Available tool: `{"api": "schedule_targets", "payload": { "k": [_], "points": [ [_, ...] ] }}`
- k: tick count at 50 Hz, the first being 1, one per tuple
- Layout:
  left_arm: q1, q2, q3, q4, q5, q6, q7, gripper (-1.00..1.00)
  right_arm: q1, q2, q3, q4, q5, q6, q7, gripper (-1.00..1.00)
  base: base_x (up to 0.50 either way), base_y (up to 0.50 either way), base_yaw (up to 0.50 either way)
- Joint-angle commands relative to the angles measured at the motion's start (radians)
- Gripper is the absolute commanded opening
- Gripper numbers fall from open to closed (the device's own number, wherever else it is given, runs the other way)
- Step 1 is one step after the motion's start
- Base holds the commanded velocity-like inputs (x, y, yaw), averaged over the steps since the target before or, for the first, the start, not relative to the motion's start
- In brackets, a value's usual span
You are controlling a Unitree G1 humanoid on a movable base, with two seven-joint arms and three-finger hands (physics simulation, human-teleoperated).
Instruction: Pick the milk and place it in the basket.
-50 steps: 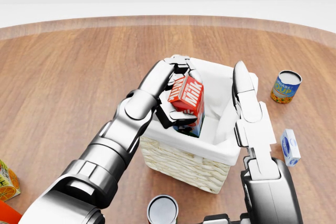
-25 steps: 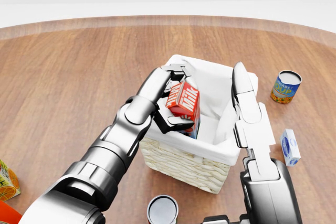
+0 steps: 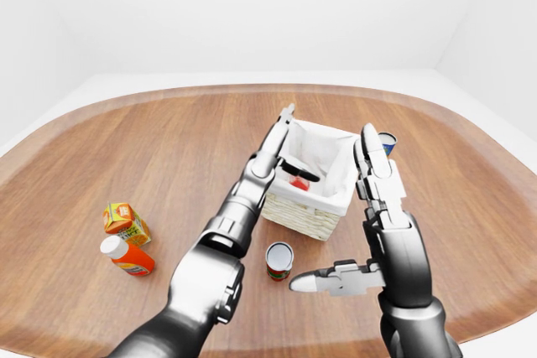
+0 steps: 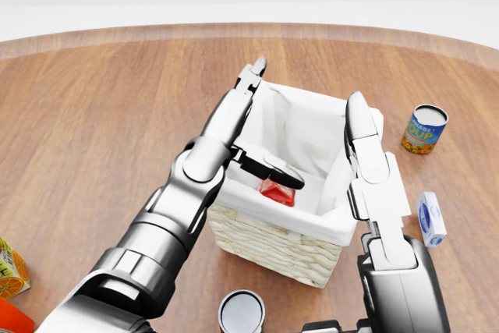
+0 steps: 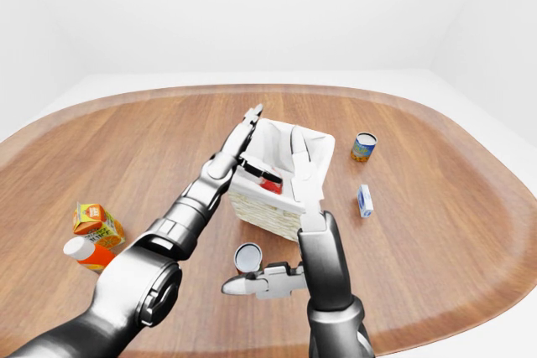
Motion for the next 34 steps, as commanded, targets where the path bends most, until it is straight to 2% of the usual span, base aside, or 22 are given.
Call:
{"api": "schedule_targets", "payload": {
  "k": [1,3,7,8,10,16,24,30,33,34],
  "points": [
    [0.151,-0.011,-0.026,-0.373,-0.061,0.000,-0.057,1.00,0.000,0.000,-0.001,-0.001,0.000,0.000,0.000,1.00,0.00,0.00,0.00],
    [0.228,-0.017,-0.046,-0.535,-0.073,0.069,-0.085,1.00,-0.001,0.001,-0.002,0.004,0.001,0.000,-0.001,1.00,0.00,0.00,0.00],
    [0.374,-0.031,-0.086,-0.810,-0.087,0.175,-0.127,1.00,-0.002,0.002,0.001,0.009,-0.002,0.000,-0.002,1.00,0.00,0.00,0.00],
    [0.445,-0.038,-0.105,-0.922,-0.094,0.175,-0.144,1.00,-0.001,0.001,0.003,0.010,-0.004,0.000,-0.004,1.00,0.00,0.00,0.00],
    [0.514,-0.042,-0.127,-1.019,-0.096,0.175,-0.161,1.00,-0.001,0.001,0.004,0.007,-0.004,0.000,-0.003,1.00,0.00,0.00,0.00],
    [0.642,-0.026,-0.145,-1.171,-0.128,0.175,-0.192,1.00,-0.001,0.000,0.007,0.017,-0.006,0.000,-0.007,1.00,0.00,0.00,0.00],
    [0.633,0.015,-0.088,-1.063,-0.185,0.175,-0.184,1.00,-0.001,0.000,0.011,0.014,-0.008,0.000,-0.007,1.00,0.00,0.00,0.00],
    [0.597,0.040,-0.042,-0.965,-0.233,0.124,-0.167,1.00,-0.003,-0.001,0.015,0.016,-0.010,0.000,-0.010,1.00,0.00,0.00,0.00],
    [0.594,0.049,-0.034,-0.961,-0.258,0.122,-0.160,1.00,-0.004,-0.001,0.012,0.015,-0.007,0.000,-0.009,1.00,0.00,0.00,0.00],
    [0.596,0.047,-0.024,-0.970,-0.291,0.133,-0.161,1.00,-0.002,-0.002,0.013,0.012,-0.008,0.000,-0.008,1.00,0.00,0.00,0.00]
  ]
}}
